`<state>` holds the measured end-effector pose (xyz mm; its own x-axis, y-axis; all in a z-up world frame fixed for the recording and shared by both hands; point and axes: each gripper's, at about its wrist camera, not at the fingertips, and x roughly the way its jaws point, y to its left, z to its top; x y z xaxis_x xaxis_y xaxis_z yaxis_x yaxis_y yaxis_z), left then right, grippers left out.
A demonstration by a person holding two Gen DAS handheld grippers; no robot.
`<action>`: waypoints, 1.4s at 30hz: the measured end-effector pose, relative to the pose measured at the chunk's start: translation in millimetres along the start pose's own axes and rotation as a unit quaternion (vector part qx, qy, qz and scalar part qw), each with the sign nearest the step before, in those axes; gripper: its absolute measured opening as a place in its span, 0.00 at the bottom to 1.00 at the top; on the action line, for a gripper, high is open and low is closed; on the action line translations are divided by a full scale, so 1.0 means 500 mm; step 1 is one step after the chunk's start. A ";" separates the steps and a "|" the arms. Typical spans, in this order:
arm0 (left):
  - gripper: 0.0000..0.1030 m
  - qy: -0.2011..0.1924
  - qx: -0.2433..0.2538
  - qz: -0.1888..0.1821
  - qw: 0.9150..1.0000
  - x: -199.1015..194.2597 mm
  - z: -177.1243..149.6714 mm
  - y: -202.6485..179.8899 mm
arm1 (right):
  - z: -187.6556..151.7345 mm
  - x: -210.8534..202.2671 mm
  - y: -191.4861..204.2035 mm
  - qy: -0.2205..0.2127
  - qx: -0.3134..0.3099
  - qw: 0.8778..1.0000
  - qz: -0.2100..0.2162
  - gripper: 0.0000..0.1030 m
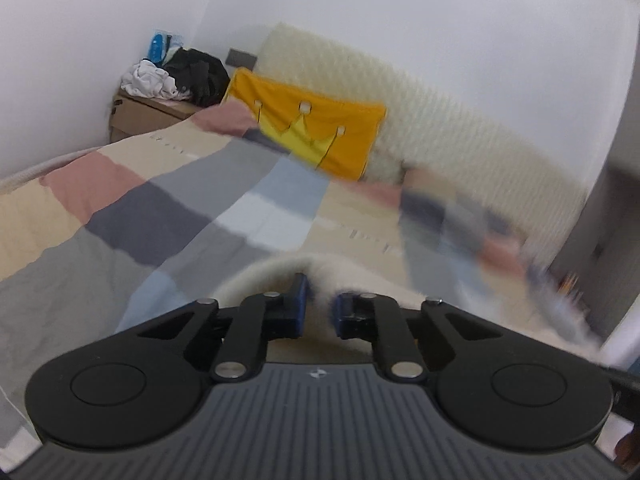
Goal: Fold large clothes
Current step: 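Raise the sweater high by its hem with both tools to shake it out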
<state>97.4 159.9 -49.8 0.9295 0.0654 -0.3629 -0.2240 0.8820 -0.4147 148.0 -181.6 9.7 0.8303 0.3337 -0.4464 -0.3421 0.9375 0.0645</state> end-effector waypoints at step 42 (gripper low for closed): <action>0.10 -0.144 0.106 -0.088 0.980 -0.252 0.608 -0.388 | 0.564 -0.204 -0.089 -0.187 0.014 0.982 0.030 0.08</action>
<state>113.1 122.4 330.1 0.9992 0.0056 -0.0383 -0.0153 0.9664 -0.2565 202.6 -229.2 304.0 0.9144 0.3965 -0.0814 -0.3875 0.9156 0.1068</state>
